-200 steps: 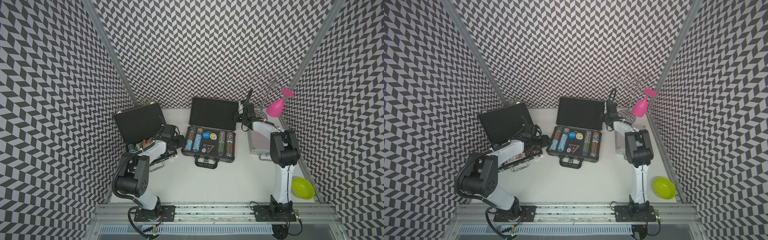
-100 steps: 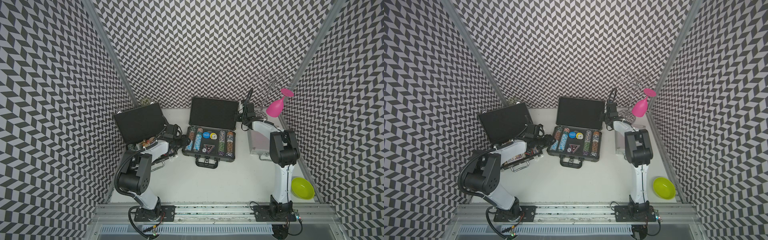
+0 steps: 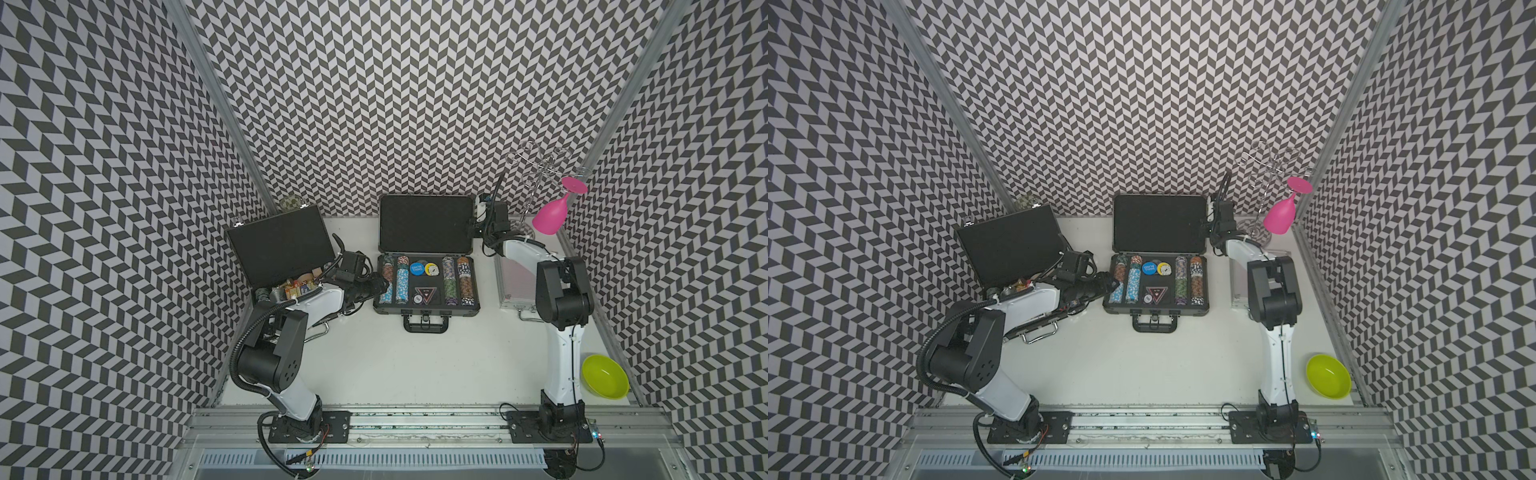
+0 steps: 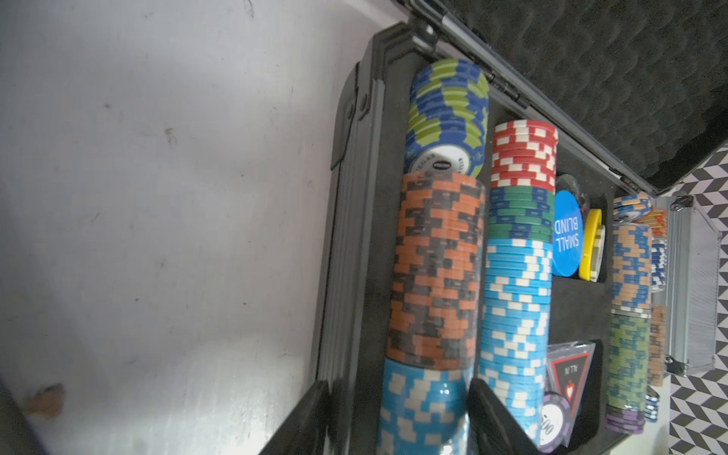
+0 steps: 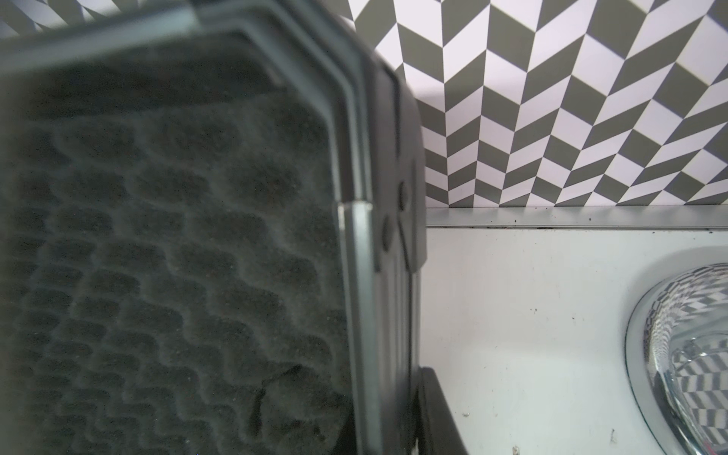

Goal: Close the poker set cases
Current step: Close the lid of the poker set case.

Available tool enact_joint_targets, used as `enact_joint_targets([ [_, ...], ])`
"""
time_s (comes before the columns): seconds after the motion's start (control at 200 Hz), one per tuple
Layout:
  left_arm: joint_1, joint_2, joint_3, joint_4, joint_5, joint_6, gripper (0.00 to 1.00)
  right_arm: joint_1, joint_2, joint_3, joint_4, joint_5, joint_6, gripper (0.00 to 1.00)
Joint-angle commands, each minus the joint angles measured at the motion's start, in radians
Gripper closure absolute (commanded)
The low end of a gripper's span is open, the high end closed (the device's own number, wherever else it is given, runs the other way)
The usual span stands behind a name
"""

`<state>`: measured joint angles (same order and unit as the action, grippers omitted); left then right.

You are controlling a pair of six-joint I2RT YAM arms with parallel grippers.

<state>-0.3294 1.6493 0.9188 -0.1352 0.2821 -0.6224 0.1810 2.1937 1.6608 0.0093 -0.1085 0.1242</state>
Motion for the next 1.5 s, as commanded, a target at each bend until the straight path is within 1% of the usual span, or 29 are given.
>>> enact_joint_targets([
  [0.0,-0.045,0.009,0.024,-0.043,0.080,-0.008,0.39,0.058,-0.075,-0.057,0.133,-0.129,-0.036,0.89],
  [0.09,-0.003,0.007,0.054,-0.082,0.035,-0.007,0.36,0.064,-0.142,-0.141,0.200,-0.134,-0.041,0.88],
  [0.17,0.044,0.010,0.074,-0.081,0.035,-0.001,0.35,0.079,-0.201,-0.240,0.290,-0.111,-0.064,0.88],
  [0.23,0.071,0.029,0.102,-0.085,0.008,0.011,0.35,0.091,-0.234,-0.299,0.342,-0.087,-0.090,0.87],
  [0.3,0.098,0.063,0.142,-0.086,0.016,0.016,0.35,0.098,-0.260,-0.350,0.390,-0.067,-0.105,0.87],
  [0.395,0.108,0.121,0.189,-0.059,0.027,0.009,0.37,0.108,-0.296,-0.408,0.430,-0.042,-0.120,0.87],
  [0.466,0.115,0.178,0.242,-0.060,0.072,0.006,0.40,0.116,-0.318,-0.439,0.439,-0.028,-0.134,0.86],
  [0.546,0.119,0.204,0.267,-0.026,0.111,-0.008,0.41,0.126,-0.340,-0.463,0.437,-0.012,-0.156,0.86],
  [0.626,0.119,0.219,0.288,-0.007,0.129,-0.019,0.42,0.135,-0.361,-0.484,0.420,0.000,-0.173,0.86],
  [0.706,0.126,0.244,0.315,-0.016,0.133,-0.031,0.44,0.143,-0.392,-0.530,0.442,0.020,-0.181,0.85],
  [0.836,0.155,0.270,0.307,0.001,0.146,-0.069,0.46,0.152,-0.428,-0.586,0.459,0.039,-0.175,0.85],
  [0.936,0.182,0.283,0.294,0.032,0.183,-0.092,0.46,0.157,-0.451,-0.628,0.468,0.051,-0.167,0.83],
  [1.036,0.199,0.292,0.291,0.056,0.217,-0.100,0.46,0.162,-0.471,-0.664,0.480,0.064,-0.157,0.81],
  [1.106,0.199,0.297,0.307,0.051,0.228,-0.081,0.46,0.163,-0.481,-0.679,0.476,0.073,-0.154,0.81],
  [1.196,0.197,0.303,0.322,0.030,0.230,-0.060,0.45,0.166,-0.496,-0.702,0.473,0.088,-0.144,0.78],
  [1.317,0.199,0.307,0.320,0.033,0.233,-0.062,0.45,0.166,-0.525,-0.741,0.472,0.103,-0.121,0.73],
  [1.497,0.199,0.322,0.334,0.042,0.238,-0.075,0.44,0.166,-0.548,-0.768,0.436,0.120,-0.104,0.68],
])
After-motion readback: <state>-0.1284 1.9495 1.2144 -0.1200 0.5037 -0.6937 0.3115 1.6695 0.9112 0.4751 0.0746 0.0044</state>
